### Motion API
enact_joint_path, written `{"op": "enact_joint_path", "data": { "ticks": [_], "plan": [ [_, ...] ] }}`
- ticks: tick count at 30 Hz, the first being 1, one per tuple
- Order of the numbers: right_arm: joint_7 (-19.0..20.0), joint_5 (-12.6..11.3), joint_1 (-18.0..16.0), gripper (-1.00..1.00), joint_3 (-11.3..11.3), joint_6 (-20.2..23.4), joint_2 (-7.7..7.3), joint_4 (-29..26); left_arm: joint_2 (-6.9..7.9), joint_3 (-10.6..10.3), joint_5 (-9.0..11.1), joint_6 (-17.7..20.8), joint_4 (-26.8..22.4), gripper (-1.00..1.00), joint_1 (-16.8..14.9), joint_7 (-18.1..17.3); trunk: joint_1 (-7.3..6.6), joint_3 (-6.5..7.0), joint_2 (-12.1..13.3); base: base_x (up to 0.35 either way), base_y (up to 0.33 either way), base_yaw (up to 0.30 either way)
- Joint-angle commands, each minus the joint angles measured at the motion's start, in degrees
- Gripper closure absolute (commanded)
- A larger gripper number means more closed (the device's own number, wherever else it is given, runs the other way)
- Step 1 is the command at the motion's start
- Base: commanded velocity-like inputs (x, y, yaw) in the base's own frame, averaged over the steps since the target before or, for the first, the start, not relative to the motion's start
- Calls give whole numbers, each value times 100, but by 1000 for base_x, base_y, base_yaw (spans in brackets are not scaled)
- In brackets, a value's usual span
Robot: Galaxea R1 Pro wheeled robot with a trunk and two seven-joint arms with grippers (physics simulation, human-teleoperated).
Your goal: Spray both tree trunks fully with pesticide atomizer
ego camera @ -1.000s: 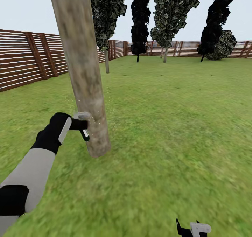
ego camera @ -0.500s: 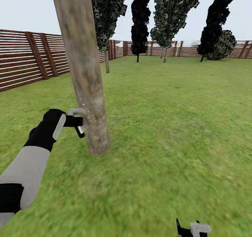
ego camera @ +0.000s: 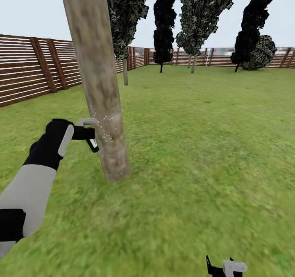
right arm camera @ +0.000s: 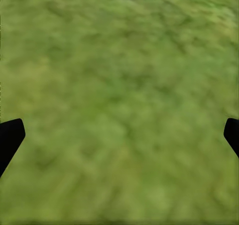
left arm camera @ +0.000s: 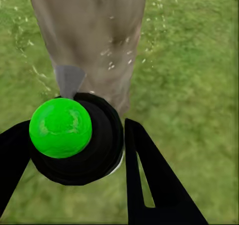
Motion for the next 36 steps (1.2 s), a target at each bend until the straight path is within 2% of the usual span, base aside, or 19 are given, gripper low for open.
{"op": "enact_joint_path", "data": {
  "ticks": [1, 3, 5, 7, 9, 11, 12, 16, 18, 23, 25, 26, 28, 30, 31, 32, 36],
  "plan": [
    [0, 0, 0, -100, 0, 1, 0, 0, 58, 5, 7, -4, 63, 100, 44, 1, 0, 0, 0, 0, 0, 0],
    [0, 0, 0, -100, 0, 0, 0, 0, 230, 9, -5, -13, 152, 100, 82, 1, 0, 0, 0, 0, 0, 0],
    [0, 0, 0, -100, 0, 0, 0, 0, 304, -27, -22, -36, 259, 100, 219, 1, 0, 0, 0, 0, 0, 0],
    [0, 0, 0, -100, 0, 0, 0, 0, 263, -76, -26, -75, 359, 100, 496, -4, 0, 0, 0, 0, 0, 0],
    [0, 0, 0, -100, 0, 0, 0, 0, 115, -178, -3, -75, 370, 100, 568, -7, 0, 0, 0, 0, 0, 0],
    [0, 0, 0, -100, 0, 0, 0, 0, -57, -196, 0, -82, 379, 100, 582, -8, 0, 0, 0, 0, 0, 0],
    [0, 0, 0, -100, 0, 0, 0, 0, -80, -198, -3, -89, 396, 100, 598, -8, 0, 0, 0, 0, 0, 0],
    [0, 0, 0, -100, 0, 0, 2, 0, -7, -190, -51, -103, 399, 100, 718, 7, 0, 0, 0, 0, 0, 0],
    [0, 0, 0, -100, 0, 0, 5, 0, -41, -215, -66, -118, 229, 100, 912, 61, 0, 0, 0, 0, 0, 0],
    [9, 1, 0, -100, 0, 0, 9, 0, -80, -153, -34, -219, 182, 100, 1308, 91, 0, 0, 0, 0, -19, 0],
    [9, 0, 0, -100, 0, 0, 9, 0, -67, -144, -61, -511, 208, 100, 1523, 153, 0, 0, 0, 0, -201, 0],
    [5, 0, 0, -100, 0, 0, 9, 0, -70, -146, -69, -883, 251, 100, 1762, 294, 0, 0, 0, 5, -257, 0],
    [1, 0, 0, -100, 0, 0, 9, 0, -82, -146, -42, -1140, 263, 100, 2080, 616, 0, 0, 0, 55, -265, 0],
    [0, 0, 0, -100, 0, 0, 9, 0, -131, -139, 24, -1426, 274, 100, 2305, 986, 0, 0, 0, 82, -268, 0],
    [0, 0, 0, -100, 0, 0, 9, 0, -176, -127, 109, -1766, 285, 100, 2474, 1110, 0, 0, 0, 88, -269, 0],
    [0, 0, 0, -100, 0, 0, 9, 0, -195, -123, 150, -1911, 290, 100, 2578, 1145, 0, 0, 0, 113, -269, 0],
    [0, 0, 0, -100, 0, 0, 5, 0, -232, -105, 180, -2025, 287, 100, 2709, 1169, 0, 0, 0, 134, -269, 0]
  ]
}}
